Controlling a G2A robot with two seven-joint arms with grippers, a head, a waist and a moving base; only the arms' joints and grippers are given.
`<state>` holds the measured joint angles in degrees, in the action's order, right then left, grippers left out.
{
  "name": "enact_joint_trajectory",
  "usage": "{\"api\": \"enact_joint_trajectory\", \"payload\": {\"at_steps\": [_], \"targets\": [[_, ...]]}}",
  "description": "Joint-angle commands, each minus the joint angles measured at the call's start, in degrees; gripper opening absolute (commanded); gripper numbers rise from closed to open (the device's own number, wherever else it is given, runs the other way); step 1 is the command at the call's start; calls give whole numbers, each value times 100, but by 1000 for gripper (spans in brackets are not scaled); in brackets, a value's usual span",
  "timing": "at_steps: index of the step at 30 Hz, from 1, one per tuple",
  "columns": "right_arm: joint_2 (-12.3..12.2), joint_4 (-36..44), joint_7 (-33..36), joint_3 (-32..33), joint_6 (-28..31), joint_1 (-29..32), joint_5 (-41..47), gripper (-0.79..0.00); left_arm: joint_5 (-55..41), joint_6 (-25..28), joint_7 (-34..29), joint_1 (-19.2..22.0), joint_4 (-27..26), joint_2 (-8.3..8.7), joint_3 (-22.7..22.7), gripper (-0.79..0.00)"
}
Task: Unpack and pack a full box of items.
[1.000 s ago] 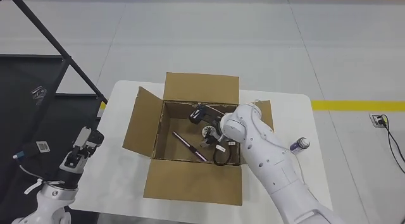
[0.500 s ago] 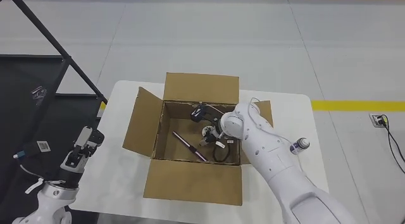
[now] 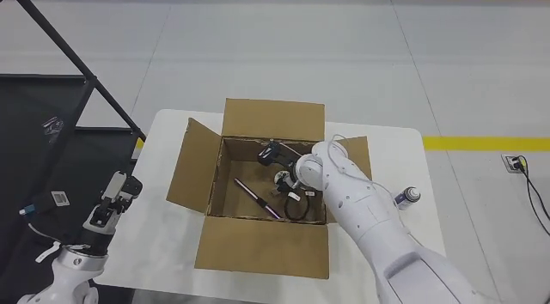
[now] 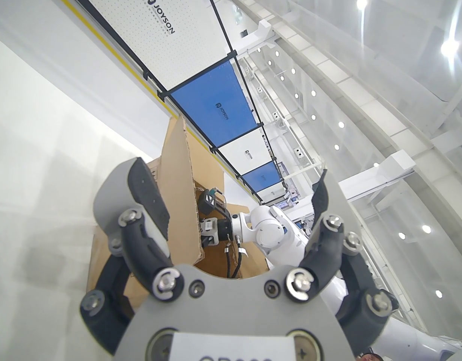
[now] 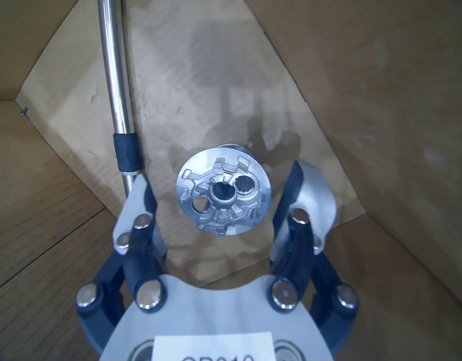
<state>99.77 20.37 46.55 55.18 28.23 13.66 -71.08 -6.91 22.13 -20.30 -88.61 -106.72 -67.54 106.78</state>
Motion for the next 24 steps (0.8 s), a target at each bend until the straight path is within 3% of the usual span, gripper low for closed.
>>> {"api": "enact_joint_trajectory", "payload": {"at_steps": [1,7,14,18,24], "targets": [[9,-65,-41,-13,-4,-36,6,-773,-15,11,-8,0,3,1,3,0],[25,-98,-181,-80,3,-125,-55,-785,-40,27,-18,-9,-4,5,11,0],[-97,683,-375,-106,850,-47,-194,-785,-43,50,-32,-47,-25,8,14,0],[-293,2030,-40,23,984,401,-386,-785,-8,69,-72,-59,-76,8,-53,0],[-687,5674,1384,540,945,2114,-643,-785,43,108,-94,-93,-160,7,-122,0]]}}
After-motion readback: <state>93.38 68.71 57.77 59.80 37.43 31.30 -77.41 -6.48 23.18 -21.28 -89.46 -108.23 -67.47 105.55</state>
